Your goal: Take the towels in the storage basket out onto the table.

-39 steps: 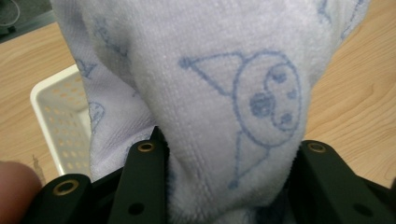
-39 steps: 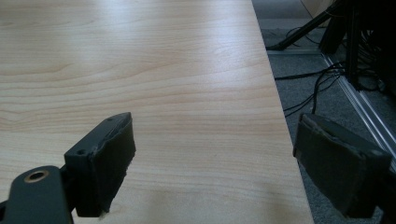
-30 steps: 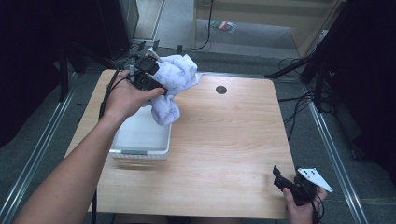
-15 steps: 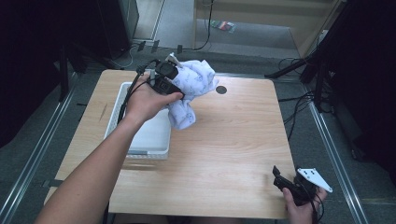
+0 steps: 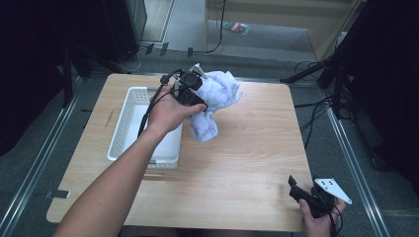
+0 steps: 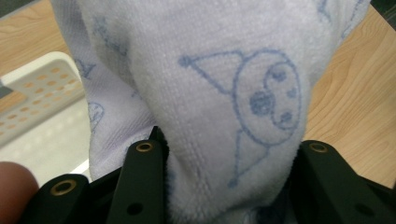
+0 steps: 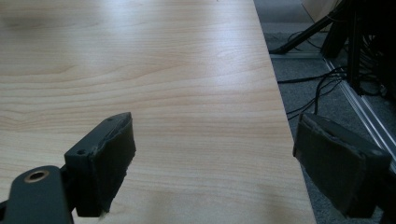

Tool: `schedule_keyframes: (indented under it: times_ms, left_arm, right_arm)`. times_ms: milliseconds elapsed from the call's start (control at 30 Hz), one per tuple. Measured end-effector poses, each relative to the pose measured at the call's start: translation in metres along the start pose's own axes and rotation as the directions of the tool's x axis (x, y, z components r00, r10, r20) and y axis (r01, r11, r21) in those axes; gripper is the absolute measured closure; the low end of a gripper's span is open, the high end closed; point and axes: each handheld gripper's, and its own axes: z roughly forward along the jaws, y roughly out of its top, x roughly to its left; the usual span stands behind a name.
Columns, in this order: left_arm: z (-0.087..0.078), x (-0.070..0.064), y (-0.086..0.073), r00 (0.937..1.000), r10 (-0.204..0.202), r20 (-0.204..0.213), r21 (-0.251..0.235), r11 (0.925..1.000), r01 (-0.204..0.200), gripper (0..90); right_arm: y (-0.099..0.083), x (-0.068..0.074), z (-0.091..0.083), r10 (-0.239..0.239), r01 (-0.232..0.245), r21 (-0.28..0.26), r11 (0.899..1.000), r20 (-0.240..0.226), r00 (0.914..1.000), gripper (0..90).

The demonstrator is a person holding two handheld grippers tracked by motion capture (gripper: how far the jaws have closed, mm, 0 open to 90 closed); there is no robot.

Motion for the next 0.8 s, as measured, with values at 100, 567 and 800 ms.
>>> schedule_keyframes:
  times_ms: [100,567,800]
  left_arm:
    - [0.006,-0.005,0.0,0.9999,0.008,0.01,0.008,0.9999,-0.008,60.6]
    - [0.049,-0.03,-0.001,0.9976,0.016,0.067,0.037,0.9991,-0.019,60.3]
    - [0.07,-0.037,-0.005,0.9958,0.006,0.092,0.056,0.9984,-0.011,59.9]
  right_arm:
    - [0.0,0.0,0.0,-0.004,0.004,-0.002,1.0,0.0,1.0,13.0]
    - [0.0,0.0,0.0,-0.003,0.003,-0.005,1.0,-0.003,1.0,12.9]
    - [0.0,0.0,0.0,-0.005,0.005,-0.008,1.0,-0.003,1.0,13.0]
